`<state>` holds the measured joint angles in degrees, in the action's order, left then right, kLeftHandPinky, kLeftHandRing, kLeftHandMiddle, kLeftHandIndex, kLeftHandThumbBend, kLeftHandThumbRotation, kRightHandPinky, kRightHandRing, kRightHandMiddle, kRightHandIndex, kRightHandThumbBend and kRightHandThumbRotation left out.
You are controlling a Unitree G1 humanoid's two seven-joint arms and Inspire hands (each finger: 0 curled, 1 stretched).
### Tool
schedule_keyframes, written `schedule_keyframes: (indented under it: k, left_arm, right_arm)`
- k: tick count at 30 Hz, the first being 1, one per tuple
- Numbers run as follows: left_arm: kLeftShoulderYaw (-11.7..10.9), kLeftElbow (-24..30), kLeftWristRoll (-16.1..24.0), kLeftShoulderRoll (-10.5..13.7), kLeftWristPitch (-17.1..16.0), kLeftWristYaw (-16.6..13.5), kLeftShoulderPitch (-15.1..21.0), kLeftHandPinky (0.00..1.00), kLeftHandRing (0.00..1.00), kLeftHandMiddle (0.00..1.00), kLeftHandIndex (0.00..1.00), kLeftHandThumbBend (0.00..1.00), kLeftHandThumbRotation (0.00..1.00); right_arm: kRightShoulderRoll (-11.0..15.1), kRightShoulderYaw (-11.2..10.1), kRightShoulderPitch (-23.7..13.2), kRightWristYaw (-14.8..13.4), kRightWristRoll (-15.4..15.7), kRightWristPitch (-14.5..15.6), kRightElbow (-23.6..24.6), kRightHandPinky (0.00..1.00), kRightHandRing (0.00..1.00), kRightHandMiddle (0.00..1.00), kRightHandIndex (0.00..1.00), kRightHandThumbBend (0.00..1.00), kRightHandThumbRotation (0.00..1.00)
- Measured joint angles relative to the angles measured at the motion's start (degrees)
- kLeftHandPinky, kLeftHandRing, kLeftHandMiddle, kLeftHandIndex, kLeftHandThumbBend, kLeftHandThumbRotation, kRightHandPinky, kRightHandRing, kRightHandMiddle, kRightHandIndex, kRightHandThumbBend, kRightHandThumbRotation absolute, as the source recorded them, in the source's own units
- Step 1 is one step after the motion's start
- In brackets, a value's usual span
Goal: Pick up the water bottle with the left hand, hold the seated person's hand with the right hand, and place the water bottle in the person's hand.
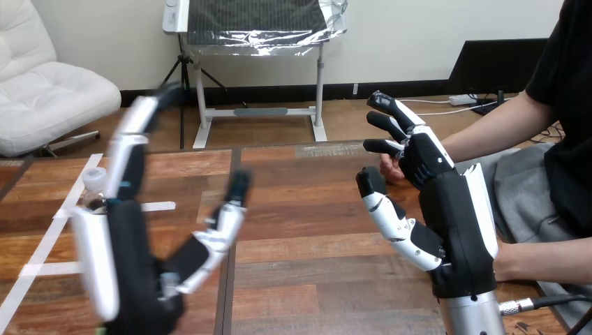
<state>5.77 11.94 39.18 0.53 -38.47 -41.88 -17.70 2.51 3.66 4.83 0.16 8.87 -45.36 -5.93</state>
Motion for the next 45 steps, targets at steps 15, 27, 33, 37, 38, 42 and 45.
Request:
schedule_keyframes:
  k: [15,27,33,37,38,42,45]
  left_arm:
    - [-7.59,4.30,4.60,0.84,7.37,-6.42,-0.90,0.94,0.93,0.89,0.86,0.64,0.17]
    - [-12.93,4.35,7.68,2.12,14.02,-8.38,-1.90,0.97,0.95,0.93,0.91,0.66,0.30]
    - [-14.75,4.20,8.21,3.13,16.31,-8.33,-2.44,0.95,0.94,0.93,0.91,0.68,0.37]
    - [-15.90,3.99,8.64,3.62,18.37,-7.96,-2.51,0.94,0.94,0.93,0.92,0.69,0.44]
    - [-16.13,3.94,8.68,3.73,18.99,-7.79,-2.51,0.93,0.94,0.93,0.92,0.69,0.46]
    - [-17.13,3.51,8.68,4.29,21.40,-6.70,-2.50,0.91,0.93,0.93,0.91,0.71,0.51]
    - [-17.68,2.73,8.68,5.05,22.71,-5.82,-2.49,0.90,0.93,0.93,0.91,0.72,0.54]
  right_arm:
    - [0.06,0.02,0.00,0.07,-0.28,0.00,-0.05,0.76,0.87,0.91,0.85,0.34,0.27]
    - [0.05,0.02,-0.01,0.09,-0.34,0.03,-0.06,0.76,0.86,0.91,0.85,0.35,0.26]
    - [0.07,-0.03,-0.01,0.08,-0.32,0.06,-0.06,0.75,0.87,0.91,0.85,0.36,0.26]
    - [0.06,0.01,-0.11,0.08,-0.31,0.11,-0.08,0.75,0.86,0.91,0.85,0.36,0.26]
    - [0.05,0.05,-0.15,0.08,-0.28,0.13,-0.08,0.75,0.86,0.91,0.85,0.36,0.26]
    - [0.04,0.11,-0.37,0.08,-0.20,0.19,-0.10,0.75,0.86,0.91,0.85,0.36,0.27]
    - [0.05,0.12,-0.54,0.08,-0.20,0.19,-0.14,0.75,0.86,0.91,0.85,0.36,0.27]
